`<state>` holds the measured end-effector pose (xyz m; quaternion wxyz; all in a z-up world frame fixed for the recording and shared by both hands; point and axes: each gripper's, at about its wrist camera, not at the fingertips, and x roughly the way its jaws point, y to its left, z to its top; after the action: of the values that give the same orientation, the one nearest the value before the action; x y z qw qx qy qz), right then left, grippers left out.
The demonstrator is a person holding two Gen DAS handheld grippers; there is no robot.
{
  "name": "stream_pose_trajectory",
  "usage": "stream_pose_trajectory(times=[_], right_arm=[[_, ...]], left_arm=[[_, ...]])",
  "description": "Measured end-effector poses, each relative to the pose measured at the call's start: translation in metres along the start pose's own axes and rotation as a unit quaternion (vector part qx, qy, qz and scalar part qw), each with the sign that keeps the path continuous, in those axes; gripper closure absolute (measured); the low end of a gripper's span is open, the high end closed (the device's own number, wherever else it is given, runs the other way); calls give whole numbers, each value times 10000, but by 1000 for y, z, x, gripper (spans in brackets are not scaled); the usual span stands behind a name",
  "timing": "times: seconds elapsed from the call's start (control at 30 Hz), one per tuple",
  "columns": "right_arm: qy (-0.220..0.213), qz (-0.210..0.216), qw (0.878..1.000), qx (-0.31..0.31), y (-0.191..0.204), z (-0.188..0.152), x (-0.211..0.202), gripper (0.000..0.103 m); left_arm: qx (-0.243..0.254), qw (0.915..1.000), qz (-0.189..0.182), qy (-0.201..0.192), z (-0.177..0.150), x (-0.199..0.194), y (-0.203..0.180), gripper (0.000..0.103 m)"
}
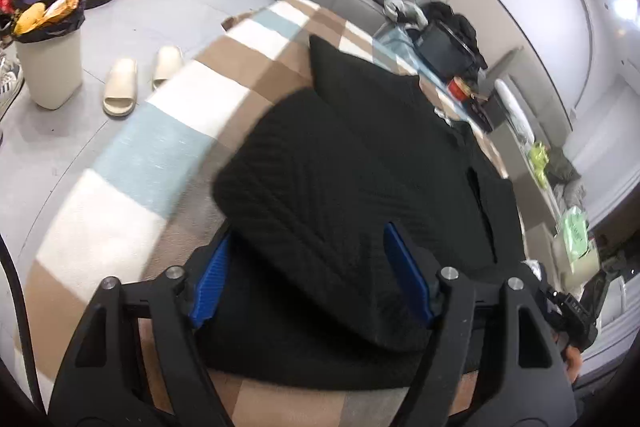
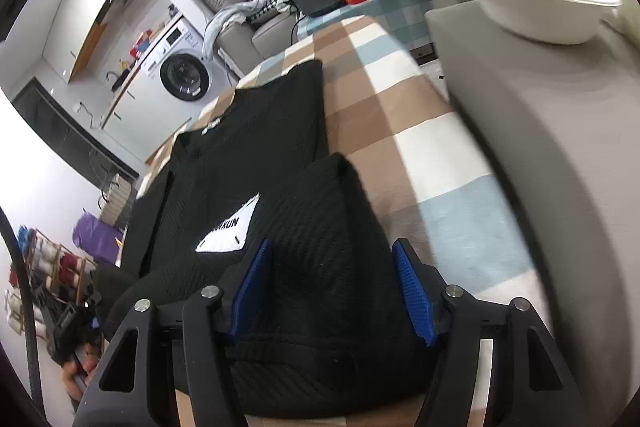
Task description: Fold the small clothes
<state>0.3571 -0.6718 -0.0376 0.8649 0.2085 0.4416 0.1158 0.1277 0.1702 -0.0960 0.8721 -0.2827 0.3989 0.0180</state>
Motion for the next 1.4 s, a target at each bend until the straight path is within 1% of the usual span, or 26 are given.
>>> stream_pose_trajectory(times=[0.03,0.07,0.1,0.13,0.17,0.23,0.3,0.5,0.63,0.73,0.87,1.03,1.1,1.17,1.33,1.4], right_arm=[[58,-4,9999,-86,3,1,5,40],[82,-53,9998,-169,6,1,9,45],[94,-64,9997,-203,7,2,10,53],[142,-62,9996,-246,9,0,13,60],[246,-45,9993,-271,9,-1,16,66],[259,-57,9989,-379,12,-3,17,71],[348,-65,9983,-472,14,-5,17,74],[467,-48,9974,-542,14,-17,10,75],[524,-23,9969,-588,10,-32,-3,75],[574,-9,9966,-583,6,-49,-17,75],[607,58,9969,-491,-1,-64,-30,75],[605,39,9974,-396,-3,-61,-29,73],[543,10,9979,-361,-3,-59,-33,67],[394,-63,9986,-357,-5,-57,-41,61],[49,-85,9997,-229,-12,-55,-65,61],[-55,3,9999,-161,-15,-57,-77,61]], left_arm=[[72,10000,23,39,0,4,-3,44],[184,9998,54,37,-1,6,-6,52],[301,9995,109,19,-2,9,-10,57],[386,9991,140,47,-3,11,-12,69],[449,9989,155,60,-4,12,-13,76],[577,9981,155,138,-6,12,-16,83],[669,9974,197,151,-10,11,-17,85],[712,9970,240,177,-27,-5,-15,85],[640,9975,207,237,-42,-21,-9,85],[586,9977,188,295,-55,-35,-4,85],[515,9981,151,316,-64,-45,1,85],[535,9981,194,220,-66,-55,2,85],[502,9985,161,149,-64,-64,3,85],[474,9987,154,133,-61,-71,5,85],[337,9992,176,-75,-49,-90,16,85],[269,9993,195,-146,-46,-97,20,83]])
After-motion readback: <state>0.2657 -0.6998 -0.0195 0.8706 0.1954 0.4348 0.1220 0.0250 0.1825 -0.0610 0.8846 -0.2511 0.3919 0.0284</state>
